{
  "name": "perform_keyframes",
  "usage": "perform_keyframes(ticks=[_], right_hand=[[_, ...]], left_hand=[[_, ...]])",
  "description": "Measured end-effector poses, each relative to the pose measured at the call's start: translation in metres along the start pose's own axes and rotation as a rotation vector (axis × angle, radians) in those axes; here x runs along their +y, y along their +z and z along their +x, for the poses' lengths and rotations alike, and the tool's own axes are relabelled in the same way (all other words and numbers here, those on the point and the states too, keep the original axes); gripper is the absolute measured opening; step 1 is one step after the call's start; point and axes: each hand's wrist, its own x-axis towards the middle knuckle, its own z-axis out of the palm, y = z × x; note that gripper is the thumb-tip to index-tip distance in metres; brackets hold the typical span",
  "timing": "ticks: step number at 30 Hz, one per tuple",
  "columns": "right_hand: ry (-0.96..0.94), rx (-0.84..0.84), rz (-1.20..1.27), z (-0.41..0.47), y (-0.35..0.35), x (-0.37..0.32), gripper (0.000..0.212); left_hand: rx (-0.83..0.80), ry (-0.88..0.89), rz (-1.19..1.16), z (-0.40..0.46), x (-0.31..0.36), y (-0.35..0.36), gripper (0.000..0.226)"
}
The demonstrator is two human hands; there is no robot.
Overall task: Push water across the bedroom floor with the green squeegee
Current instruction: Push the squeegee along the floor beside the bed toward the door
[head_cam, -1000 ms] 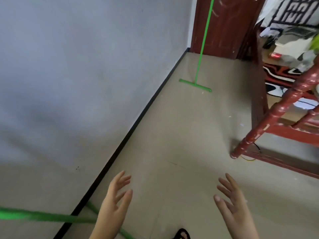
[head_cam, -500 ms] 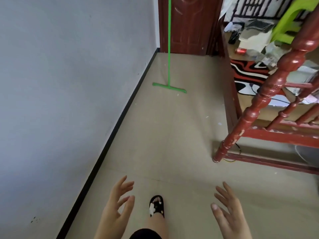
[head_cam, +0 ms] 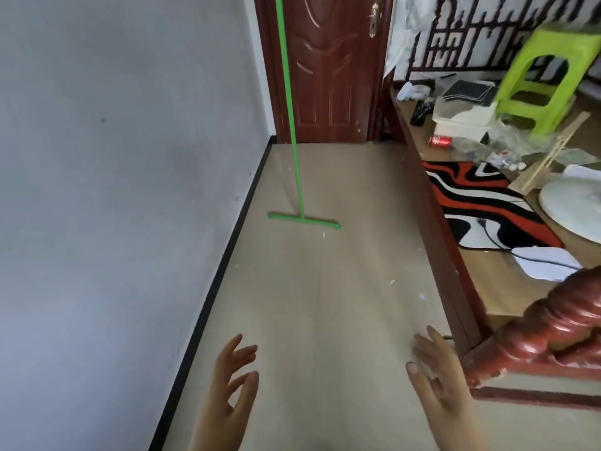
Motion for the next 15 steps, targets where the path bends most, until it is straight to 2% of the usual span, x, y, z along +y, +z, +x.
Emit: perform_keyframes(ticks=[6, 10, 15], right_hand=[[0.032, 0.024, 0.022, 0.133, 0.013, 0.012, 0.046], [0.028, 0.020, 0.009, 0.248, 0.011, 0.023, 0.047], [-0.012, -0.032, -0.039, 0.407, 0.000, 0.007, 0.051]], left_hand=[[0.014, -0.001, 0.022, 0.136, 0.001, 0.033, 0.056], [0.057, -0.006, -0.003, 0.238, 0.010, 0.077, 0.043], [0.097, 0.017, -0.015, 0.364, 0.039, 0.126, 0.043]])
